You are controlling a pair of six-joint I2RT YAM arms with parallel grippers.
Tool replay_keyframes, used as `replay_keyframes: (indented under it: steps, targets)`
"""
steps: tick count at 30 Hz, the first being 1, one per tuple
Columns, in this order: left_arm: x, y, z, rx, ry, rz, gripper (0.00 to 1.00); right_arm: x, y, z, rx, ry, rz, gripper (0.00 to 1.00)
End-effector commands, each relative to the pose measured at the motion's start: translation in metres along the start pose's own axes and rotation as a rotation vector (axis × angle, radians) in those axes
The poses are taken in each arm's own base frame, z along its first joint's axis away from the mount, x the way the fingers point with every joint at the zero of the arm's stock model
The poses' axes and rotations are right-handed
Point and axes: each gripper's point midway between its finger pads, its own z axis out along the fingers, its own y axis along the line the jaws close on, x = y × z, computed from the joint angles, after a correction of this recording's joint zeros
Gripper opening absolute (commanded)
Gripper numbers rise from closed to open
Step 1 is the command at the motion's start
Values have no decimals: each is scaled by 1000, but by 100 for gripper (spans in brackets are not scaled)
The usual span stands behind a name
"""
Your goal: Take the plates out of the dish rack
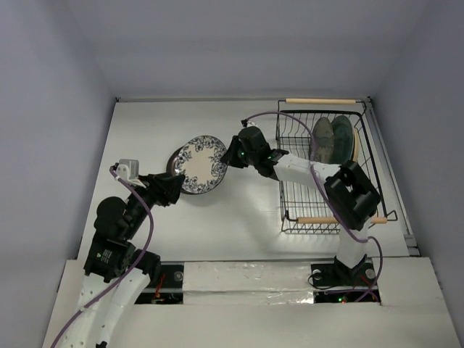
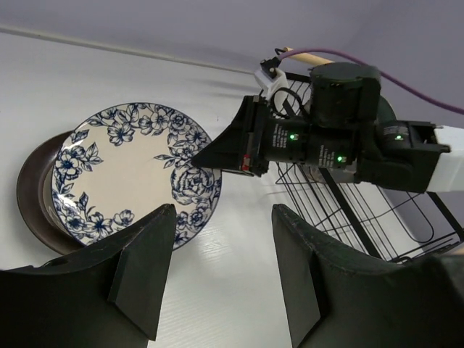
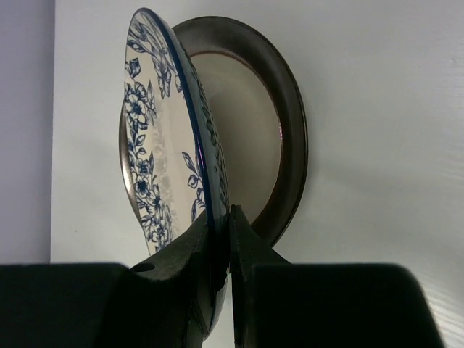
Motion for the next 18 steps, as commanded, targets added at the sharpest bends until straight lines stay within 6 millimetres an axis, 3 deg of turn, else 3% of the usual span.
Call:
replay_keyframes:
  steps: [1,8,11,14,15,18]
  targets:
    - [-8,-1,3,-1,-34,-5,52,-74,91,-16,-312,-218,104,0]
    - [-7,-1,4,1,-28,-4,51,-45,66,15,-269,-153,146,0]
    - [-8,-1,3,2,-32,-4,51,-36,57,23,-241,-125,140,5]
    - [-9,-2,2,5,-36,-3,51,-23,48,26,-197,-95,108,23]
    - [-9,-3,2,10,-37,-3,51,-18,45,28,-173,-92,99,34]
    - [-10,-1,1,3,-42,-1,51,-9,35,27,-112,-72,44,50]
